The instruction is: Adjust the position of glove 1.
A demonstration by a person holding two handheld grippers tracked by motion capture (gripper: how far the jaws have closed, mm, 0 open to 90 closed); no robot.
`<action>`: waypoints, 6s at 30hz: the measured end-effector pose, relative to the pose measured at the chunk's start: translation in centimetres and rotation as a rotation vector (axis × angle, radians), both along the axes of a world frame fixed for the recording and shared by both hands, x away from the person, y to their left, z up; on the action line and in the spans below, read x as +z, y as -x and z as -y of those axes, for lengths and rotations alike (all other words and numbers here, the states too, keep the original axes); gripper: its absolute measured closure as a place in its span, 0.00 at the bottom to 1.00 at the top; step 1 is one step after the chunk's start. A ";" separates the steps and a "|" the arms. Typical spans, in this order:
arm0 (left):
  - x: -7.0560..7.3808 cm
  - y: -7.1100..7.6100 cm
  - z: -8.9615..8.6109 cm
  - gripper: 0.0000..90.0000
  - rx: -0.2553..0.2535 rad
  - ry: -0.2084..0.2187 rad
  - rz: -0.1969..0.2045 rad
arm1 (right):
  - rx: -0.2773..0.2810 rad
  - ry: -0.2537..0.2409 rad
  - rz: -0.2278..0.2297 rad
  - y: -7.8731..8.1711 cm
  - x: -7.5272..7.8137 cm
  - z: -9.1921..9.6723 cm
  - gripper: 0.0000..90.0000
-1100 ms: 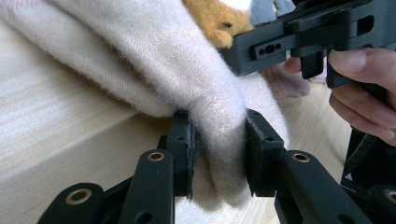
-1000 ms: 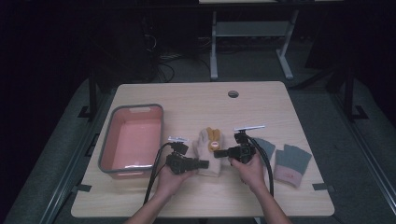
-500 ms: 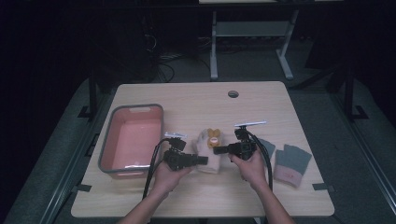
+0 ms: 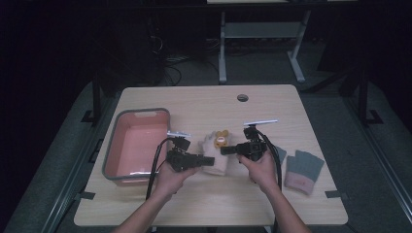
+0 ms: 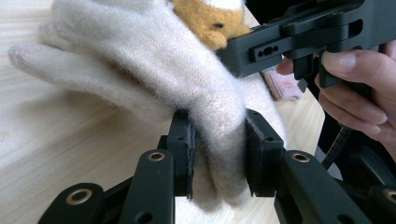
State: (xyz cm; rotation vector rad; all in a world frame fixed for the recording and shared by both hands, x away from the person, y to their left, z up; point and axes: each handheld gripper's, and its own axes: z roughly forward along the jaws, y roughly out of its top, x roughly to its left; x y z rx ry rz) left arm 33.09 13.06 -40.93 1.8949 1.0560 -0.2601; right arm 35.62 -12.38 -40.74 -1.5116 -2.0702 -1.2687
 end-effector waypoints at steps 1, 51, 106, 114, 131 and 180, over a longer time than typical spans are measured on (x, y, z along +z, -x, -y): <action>0.0 0.0 0.0 0.74 0.000 0.000 0.000 | -0.001 0.000 0.002 0.0 0.1 0.0 0.93; 6.7 -3.1 -4.4 0.75 0.003 0.028 0.071 | 0.051 -0.015 0.078 -3.5 7.2 -3.6 0.93; 10.1 -2.3 -13.5 0.75 0.116 0.022 0.101 | 0.179 -0.037 0.103 -6.1 10.4 -13.2 0.93; 10.3 -2.0 -15.1 0.74 0.137 0.027 0.099 | 0.207 -0.032 0.103 -6.4 10.7 -14.9 0.93; 10.3 -1.3 -18.2 0.74 0.180 0.018 0.096 | 0.245 -0.052 0.087 -6.9 10.5 -18.4 0.93; 5.6 -1.3 -20.8 0.75 0.214 -0.014 -0.009 | 0.284 -0.072 -0.036 -7.8 4.3 -21.7 0.93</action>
